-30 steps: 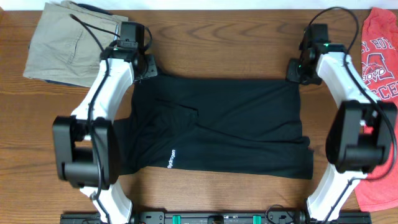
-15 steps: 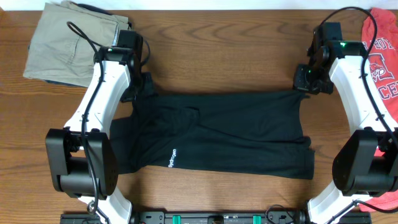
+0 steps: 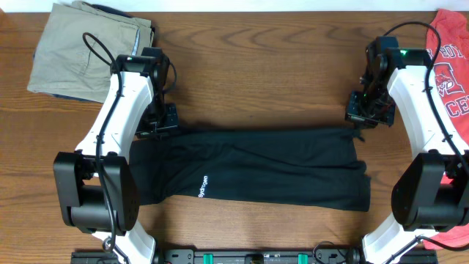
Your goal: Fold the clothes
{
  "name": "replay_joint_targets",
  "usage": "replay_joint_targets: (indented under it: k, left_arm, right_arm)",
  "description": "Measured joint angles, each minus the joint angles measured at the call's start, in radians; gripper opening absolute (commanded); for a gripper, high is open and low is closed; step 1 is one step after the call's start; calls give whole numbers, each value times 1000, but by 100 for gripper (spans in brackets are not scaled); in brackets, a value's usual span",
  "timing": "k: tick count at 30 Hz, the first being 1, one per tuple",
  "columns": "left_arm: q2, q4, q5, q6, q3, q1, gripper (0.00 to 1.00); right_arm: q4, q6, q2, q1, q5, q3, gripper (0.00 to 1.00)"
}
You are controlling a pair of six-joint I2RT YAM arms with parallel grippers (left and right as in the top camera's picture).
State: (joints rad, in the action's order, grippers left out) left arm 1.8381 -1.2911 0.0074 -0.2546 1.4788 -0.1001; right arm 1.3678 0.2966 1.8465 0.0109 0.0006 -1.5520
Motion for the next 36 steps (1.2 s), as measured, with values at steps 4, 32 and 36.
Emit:
replay_joint_targets:
  k: [4,32,36]
  left_arm:
    - [0,-35,-15,-4,0,0,6]
    - [-13,-42,-90,-113,-224,0,74]
    - [-15,-39,-90,-112,-224,0,75]
  right_arm:
    - [9,7,0,-24,4,1,1]
    - [-113,14,-88,-34,15,341,99]
    - [-116,10,-88,-34,14,343,99]
